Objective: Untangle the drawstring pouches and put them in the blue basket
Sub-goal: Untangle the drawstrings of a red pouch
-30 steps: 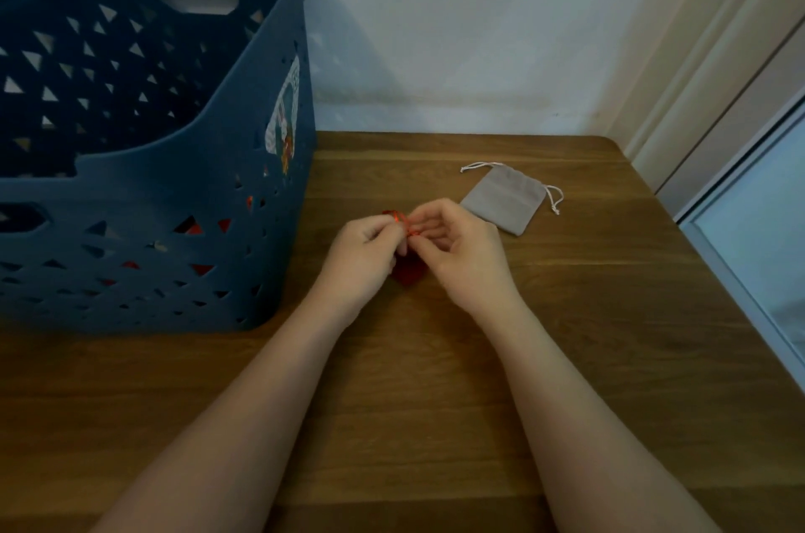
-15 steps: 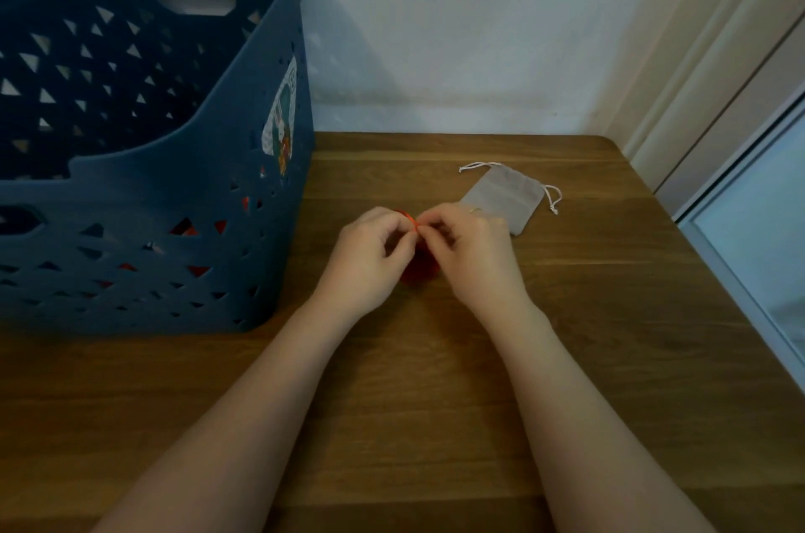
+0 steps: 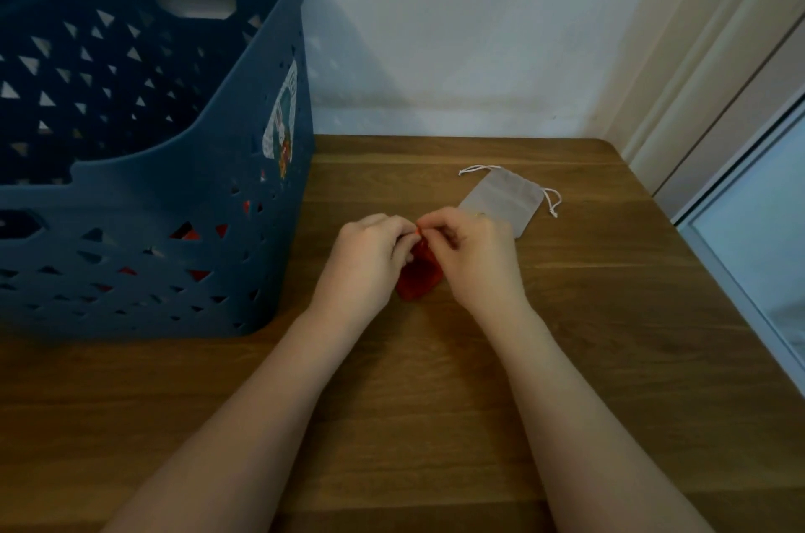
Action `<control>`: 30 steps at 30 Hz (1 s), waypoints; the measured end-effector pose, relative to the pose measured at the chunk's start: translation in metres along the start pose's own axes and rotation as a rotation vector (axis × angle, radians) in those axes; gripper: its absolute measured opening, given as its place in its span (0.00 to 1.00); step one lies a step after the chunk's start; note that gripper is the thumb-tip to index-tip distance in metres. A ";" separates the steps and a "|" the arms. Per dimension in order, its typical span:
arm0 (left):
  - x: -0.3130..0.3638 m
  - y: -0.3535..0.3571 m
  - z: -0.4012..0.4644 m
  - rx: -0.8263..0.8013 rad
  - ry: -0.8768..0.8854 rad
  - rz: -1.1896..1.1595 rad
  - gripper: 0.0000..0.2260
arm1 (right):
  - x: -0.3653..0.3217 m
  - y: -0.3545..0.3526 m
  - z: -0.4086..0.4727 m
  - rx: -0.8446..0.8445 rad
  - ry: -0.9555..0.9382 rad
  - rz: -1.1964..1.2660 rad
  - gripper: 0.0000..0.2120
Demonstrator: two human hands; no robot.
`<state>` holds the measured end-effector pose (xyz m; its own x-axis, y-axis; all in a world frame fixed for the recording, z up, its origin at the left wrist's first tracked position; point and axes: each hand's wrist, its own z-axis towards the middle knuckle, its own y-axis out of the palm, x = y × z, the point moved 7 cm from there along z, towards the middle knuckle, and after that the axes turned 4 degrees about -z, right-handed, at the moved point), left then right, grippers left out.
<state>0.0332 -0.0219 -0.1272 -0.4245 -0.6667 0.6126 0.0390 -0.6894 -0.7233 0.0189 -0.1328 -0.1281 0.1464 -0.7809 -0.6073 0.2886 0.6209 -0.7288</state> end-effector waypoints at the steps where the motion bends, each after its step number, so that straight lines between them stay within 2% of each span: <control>1: -0.001 -0.001 0.000 0.005 -0.002 0.019 0.09 | -0.004 0.001 0.000 -0.012 -0.048 -0.087 0.09; 8: 0.000 -0.001 0.001 -0.001 -0.005 0.090 0.11 | -0.012 0.008 0.000 -0.145 -0.095 -0.198 0.07; 10: 0.001 -0.001 0.000 -0.003 -0.003 0.091 0.11 | -0.007 0.011 -0.001 -0.203 0.006 -0.049 0.04; 14: 0.003 -0.004 -0.001 0.038 0.038 0.049 0.09 | 0.014 0.016 -0.008 -0.318 0.377 0.538 0.10; 19: 0.000 -0.001 -0.004 0.063 0.000 -0.088 0.10 | 0.023 0.030 -0.014 -0.381 0.586 0.977 0.09; 24: 0.004 0.005 -0.005 0.010 0.042 -0.147 0.10 | 0.026 0.027 -0.012 -0.364 0.634 1.106 0.09; 30: 0.005 -0.001 -0.003 -0.005 0.055 -0.070 0.07 | 0.027 0.029 -0.014 -0.365 0.690 1.154 0.07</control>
<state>0.0286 -0.0237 -0.1243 -0.4752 -0.6002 0.6434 0.0029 -0.7322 -0.6810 0.0181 -0.1347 -0.1702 -0.3914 0.3030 -0.8689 0.0497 0.9498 0.3088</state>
